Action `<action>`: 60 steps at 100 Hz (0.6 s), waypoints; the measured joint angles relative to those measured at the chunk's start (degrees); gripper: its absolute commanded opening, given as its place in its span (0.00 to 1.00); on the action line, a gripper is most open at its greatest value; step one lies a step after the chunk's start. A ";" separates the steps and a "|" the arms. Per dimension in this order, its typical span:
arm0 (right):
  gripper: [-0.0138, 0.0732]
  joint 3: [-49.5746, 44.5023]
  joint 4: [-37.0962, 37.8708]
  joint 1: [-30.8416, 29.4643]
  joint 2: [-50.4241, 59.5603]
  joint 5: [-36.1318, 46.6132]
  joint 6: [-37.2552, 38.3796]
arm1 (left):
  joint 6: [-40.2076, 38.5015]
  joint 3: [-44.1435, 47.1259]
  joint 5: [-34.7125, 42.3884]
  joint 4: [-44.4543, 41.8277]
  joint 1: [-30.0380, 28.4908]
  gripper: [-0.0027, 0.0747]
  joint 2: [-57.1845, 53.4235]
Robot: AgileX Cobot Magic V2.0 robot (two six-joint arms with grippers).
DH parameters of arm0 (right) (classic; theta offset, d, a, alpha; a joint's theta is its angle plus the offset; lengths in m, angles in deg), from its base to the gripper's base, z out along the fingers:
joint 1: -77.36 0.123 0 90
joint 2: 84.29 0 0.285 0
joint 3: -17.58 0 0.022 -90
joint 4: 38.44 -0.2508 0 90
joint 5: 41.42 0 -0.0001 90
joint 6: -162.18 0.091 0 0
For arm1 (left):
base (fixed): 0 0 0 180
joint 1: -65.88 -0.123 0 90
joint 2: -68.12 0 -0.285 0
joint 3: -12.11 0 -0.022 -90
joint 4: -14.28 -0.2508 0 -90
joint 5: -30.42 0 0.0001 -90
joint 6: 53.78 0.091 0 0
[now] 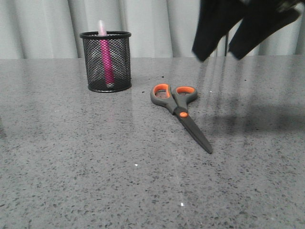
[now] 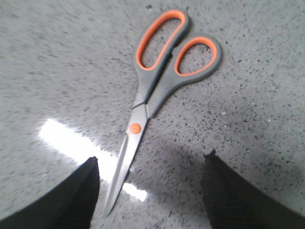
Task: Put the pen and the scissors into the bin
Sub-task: 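Lower the right gripper over the scissors' orange handles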
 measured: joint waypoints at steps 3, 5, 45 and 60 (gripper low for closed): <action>0.63 1.16 0.96 0.68 -1.69 -0.73 1.29 | 0.00 0.00 0.00 0.00 0.00 0.01 0.00; 0.63 1.97 1.59 1.16 -2.90 -1.10 1.29 | 0.00 0.00 0.00 0.00 0.00 0.01 0.00; 0.63 10.84 5.81 3.49 -15.47 -3.71 9.07 | 0.00 0.00 0.00 0.00 0.00 0.01 0.00; 0.63 11.07 6.11 3.49 -16.54 -3.71 10.19 | -0.05 0.00 0.00 0.00 0.00 0.01 0.00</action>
